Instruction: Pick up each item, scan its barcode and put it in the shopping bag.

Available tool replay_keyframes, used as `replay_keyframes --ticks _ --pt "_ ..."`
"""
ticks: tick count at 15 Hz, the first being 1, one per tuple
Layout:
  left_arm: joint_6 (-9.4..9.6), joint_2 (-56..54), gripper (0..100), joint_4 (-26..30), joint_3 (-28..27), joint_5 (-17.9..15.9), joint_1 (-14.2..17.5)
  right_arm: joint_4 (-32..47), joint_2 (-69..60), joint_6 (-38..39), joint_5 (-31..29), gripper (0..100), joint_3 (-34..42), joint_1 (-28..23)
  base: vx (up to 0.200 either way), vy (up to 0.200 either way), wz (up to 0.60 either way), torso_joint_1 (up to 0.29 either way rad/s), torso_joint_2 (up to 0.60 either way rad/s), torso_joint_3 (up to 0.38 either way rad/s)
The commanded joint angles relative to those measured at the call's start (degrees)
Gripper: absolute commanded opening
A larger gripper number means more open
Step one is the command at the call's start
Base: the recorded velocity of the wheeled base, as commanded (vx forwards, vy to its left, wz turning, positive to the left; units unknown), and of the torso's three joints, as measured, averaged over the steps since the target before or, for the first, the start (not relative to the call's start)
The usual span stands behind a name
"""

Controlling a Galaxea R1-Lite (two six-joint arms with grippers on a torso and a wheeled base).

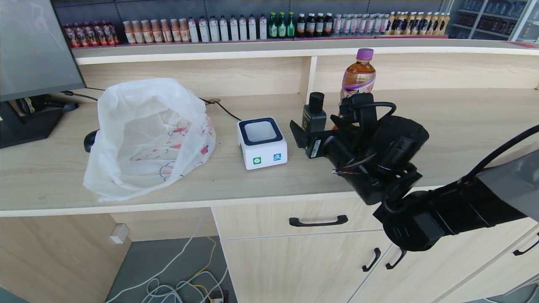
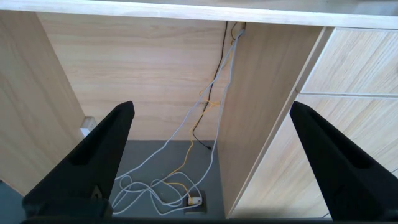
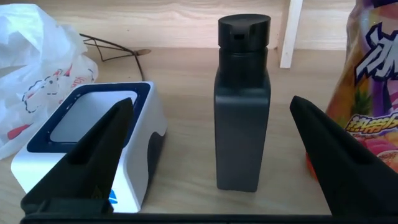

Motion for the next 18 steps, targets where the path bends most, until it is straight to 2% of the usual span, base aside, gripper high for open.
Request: replay_keyframes --ticks 1,8,18 --pt "0.00 0.0 100 0.0 0.0 0.0 0.0 -0.1 0.0 0.1 -0.6 100 0.0 0.0 0.000 0.000 0.00 0.000 0.00 0.000" --pt "0.00 0.0 100 0.0 0.0 0.0 0.0 -0.1 3.7 1.7 -3.6 100 -5.5 0.0 0.000 0.000 0.00 0.000 0.00 0.000" --pt "0.00 0.0 100 0.0 0.0 0.0 0.0 -0.1 5.6 1.3 -3.5 100 -6.6 -0.6 0.000 0.000 0.00 0.000 0.00 0.000"
